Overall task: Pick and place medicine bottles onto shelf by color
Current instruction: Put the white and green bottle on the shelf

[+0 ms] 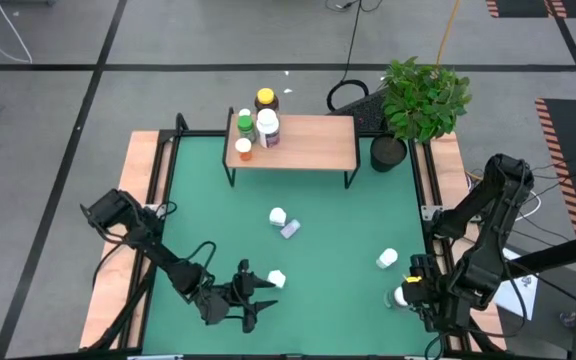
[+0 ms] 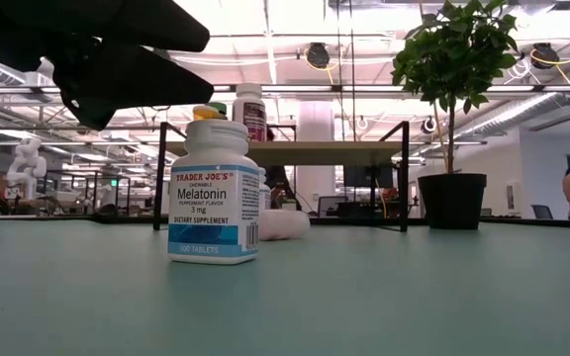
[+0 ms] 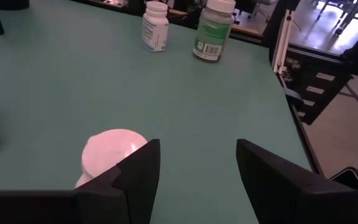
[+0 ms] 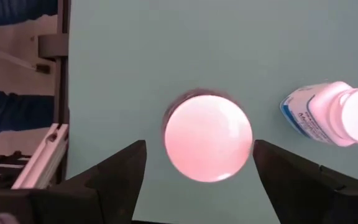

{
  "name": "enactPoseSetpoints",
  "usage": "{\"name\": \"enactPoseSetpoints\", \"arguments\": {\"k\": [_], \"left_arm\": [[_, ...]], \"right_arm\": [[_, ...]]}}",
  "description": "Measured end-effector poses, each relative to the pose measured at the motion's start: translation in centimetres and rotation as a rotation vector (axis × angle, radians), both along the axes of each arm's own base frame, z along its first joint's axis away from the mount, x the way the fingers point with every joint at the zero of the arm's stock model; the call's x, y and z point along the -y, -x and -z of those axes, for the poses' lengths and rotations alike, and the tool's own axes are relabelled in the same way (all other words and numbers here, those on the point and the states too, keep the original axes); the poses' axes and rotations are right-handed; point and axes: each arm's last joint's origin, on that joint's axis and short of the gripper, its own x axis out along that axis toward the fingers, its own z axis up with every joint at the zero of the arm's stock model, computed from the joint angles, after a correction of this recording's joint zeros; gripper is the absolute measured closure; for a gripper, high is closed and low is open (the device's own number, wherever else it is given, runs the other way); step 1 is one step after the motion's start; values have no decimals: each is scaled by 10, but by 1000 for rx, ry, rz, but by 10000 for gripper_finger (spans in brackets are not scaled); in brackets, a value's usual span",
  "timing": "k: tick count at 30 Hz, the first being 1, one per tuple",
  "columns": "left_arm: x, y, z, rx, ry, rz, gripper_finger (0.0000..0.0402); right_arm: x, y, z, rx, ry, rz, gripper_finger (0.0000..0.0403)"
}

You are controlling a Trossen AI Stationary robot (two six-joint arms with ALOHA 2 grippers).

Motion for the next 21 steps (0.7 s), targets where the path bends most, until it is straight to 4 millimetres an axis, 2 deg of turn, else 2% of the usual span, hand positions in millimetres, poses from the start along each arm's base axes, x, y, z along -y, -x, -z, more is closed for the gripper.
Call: {"name": "enactPoseSetpoints", "arguments": {"k": [11, 13, 17, 21], "left_arm": [[0, 0, 0, 0, -3, -1, 190], [0, 0, 0, 1, -13, -1, 190], [-4, -3, 0, 1, -39, -12, 190], [-16, -10, -4, 5, -91, -34, 190]], "right_arm": [[2, -2, 26, 29, -3, -2, 120], [3, -3, 26, 29, -6, 25, 132], [4, -6, 25, 31, -16, 50, 182], [6, -13, 24, 40, -37, 76, 183]]}}
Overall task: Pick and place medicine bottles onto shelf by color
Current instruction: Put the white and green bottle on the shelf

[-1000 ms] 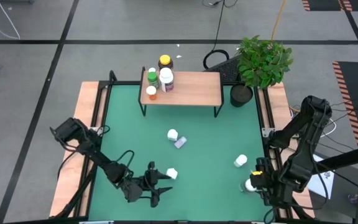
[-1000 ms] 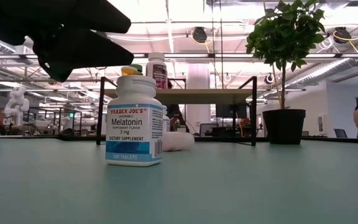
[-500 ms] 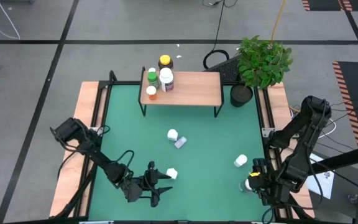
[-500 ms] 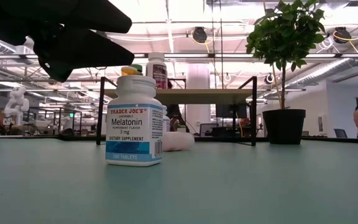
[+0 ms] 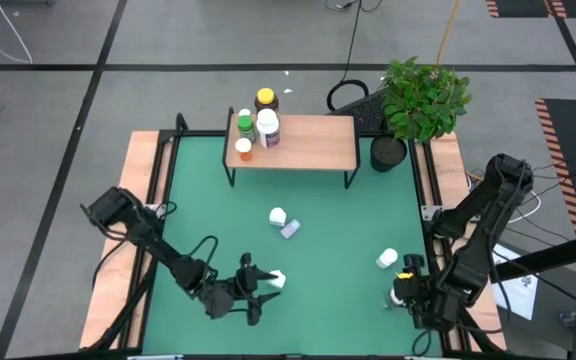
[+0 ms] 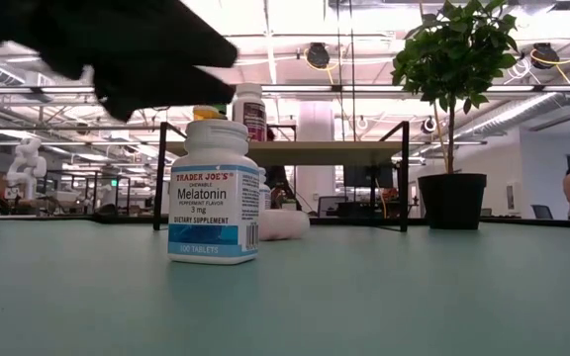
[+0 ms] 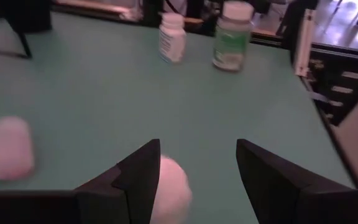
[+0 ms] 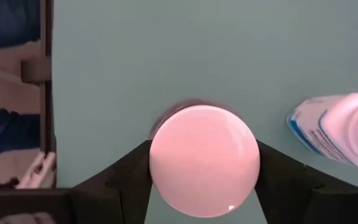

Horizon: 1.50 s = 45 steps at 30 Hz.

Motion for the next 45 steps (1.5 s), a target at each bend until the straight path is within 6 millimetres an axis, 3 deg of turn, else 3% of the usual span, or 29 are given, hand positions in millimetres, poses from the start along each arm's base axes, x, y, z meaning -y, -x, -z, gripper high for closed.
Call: {"name": "enactPoseSetpoints", "arguments": {"k": [5, 9, 12, 17, 24, 31, 37, 45], "left_arm": [[-25, -8, -23, 4, -28, -24, 190], [-46, -2, -46, -30, -17, -56, 190], [-57, 9, -63, -60, -17, -73, 190], [-69, 28, -79, -124, -35, -85, 190], [-78, 38, -72, -245, -96, -139, 190], [-100, 38, -66, -350, -172, -209, 190], [-119, 43, -58, -489, -245, -263, 190], [-145, 45, -53, -634, -354, -298, 190]], "right_arm": [[4, -24, -12, 56, -55, 33, 183], [12, -52, -32, 152, -87, 5, 183], [29, -75, -48, 211, -66, 4, 183], [73, -112, -71, 261, -51, 23, 183], [141, -159, -107, 344, -34, 91, 183], [205, -216, -133, 268, 41, 108, 182], [248, -258, -143, 277, 125, 81, 182], [293, -289, -148, 353, 207, 73, 183]]}}
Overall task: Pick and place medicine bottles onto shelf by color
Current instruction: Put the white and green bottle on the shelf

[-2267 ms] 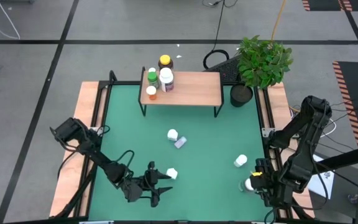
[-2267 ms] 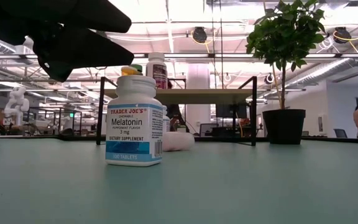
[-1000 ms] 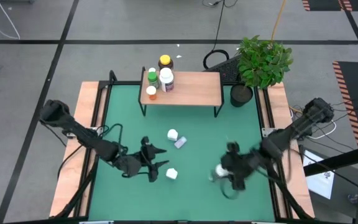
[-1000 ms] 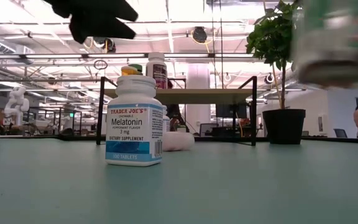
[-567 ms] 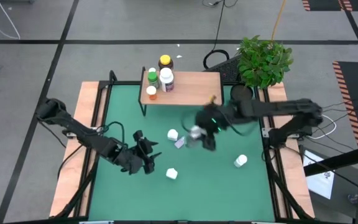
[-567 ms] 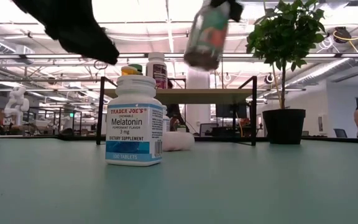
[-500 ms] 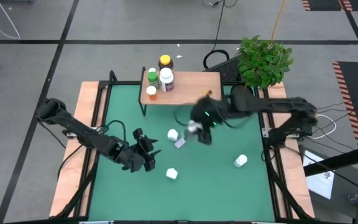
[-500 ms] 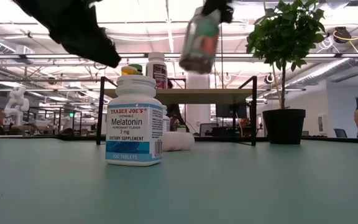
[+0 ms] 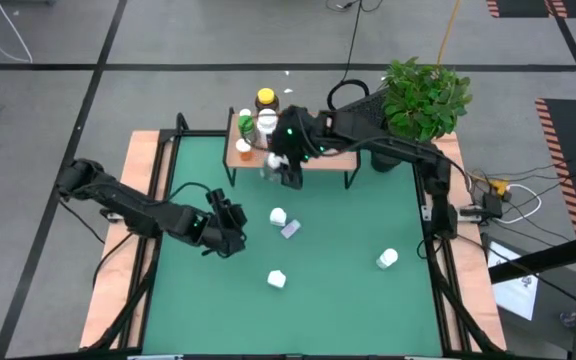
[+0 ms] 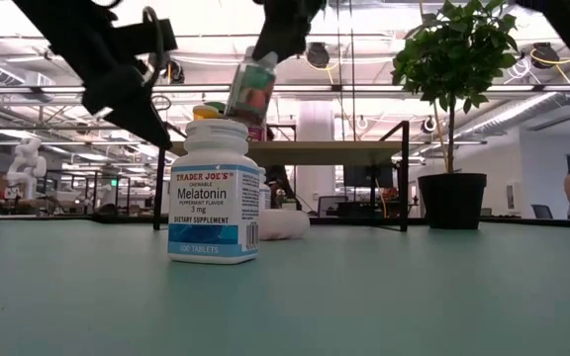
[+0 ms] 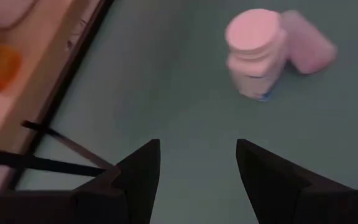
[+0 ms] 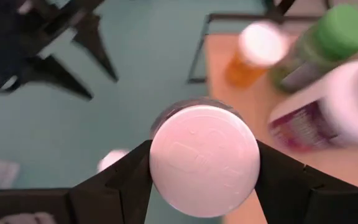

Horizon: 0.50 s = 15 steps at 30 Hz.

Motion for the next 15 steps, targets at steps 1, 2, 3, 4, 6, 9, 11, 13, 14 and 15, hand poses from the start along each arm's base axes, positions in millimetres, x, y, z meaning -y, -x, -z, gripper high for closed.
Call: {"name": "enactPoseSetpoints", "arguments": {"k": [1, 2, 3, 4, 6, 9, 11, 13, 14, 15], "left_arm": [[-4, -1, 0, -8, -11, -2, 190], [-9, -2, 0, -17, -20, -7, 190], [-13, -3, 0, -26, -27, -14, 190], [-17, -4, 0, -34, -30, -21, 190], [-24, -5, 0, -52, -29, -27, 190], [-31, -6, 0, -75, -34, -26, 190], [-36, -7, 0, -89, -45, -24, 190], [-41, -9, -1, -83, -52, -30, 190], [-44, -10, -1, -80, -55, -33, 190], [-45, -10, -1, -79, -58, -36, 190]], "right_arm": [[6, -2, 1, 7, 9, 3, 183], [12, -4, 2, 13, 18, 8, 183], [17, -5, 3, 17, 20, 12, 182], [22, -5, 5, 16, 11, 13, 183], [31, -4, 8, 12, -8, 17, 182], [41, -1, 9, 11, -9, 29, 183], [45, -1, 7, 28, 4, 29, 181], [49, 0, 7, 31, 4, 33, 174], [50, 1, 7, 36, -5, 28, 172], [51, 1, 7, 40, -17, 18, 171]]}}
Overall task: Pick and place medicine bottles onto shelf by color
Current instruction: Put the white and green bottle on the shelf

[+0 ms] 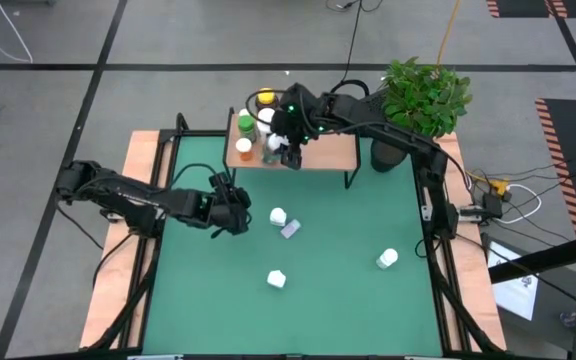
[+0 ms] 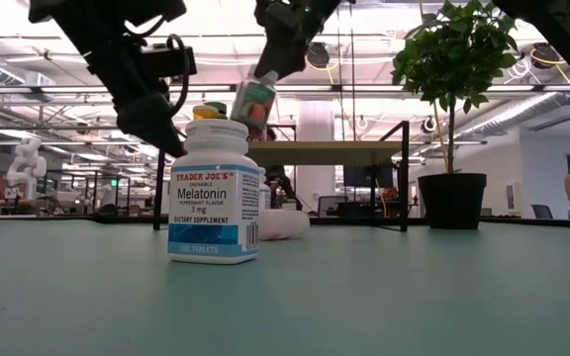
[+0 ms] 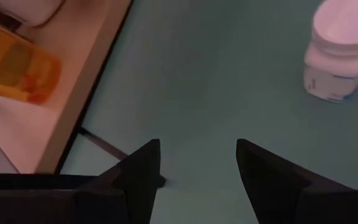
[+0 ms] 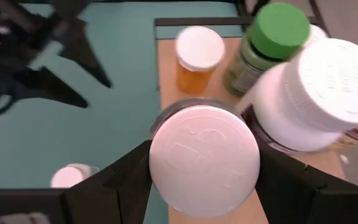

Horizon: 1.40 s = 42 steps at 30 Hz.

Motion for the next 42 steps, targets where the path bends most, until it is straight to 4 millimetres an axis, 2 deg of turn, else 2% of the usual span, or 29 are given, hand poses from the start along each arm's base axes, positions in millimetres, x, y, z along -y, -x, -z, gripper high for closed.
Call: {"name": "enactPoseSetpoints", "arguments": {"k": [7, 38, 42], "left_arm": [[-7, -2, 0, -6, 7, 6, 190], [-7, -2, 0, -8, 6, 9, 190], [-7, -2, 0, -10, 7, 9, 190]], "right_arm": [[2, -4, 6, -6, 4, -28, 172], [7, -8, -1, 73, 79, -48, 131], [5, -8, -5, 70, 135, -32, 131]]}}
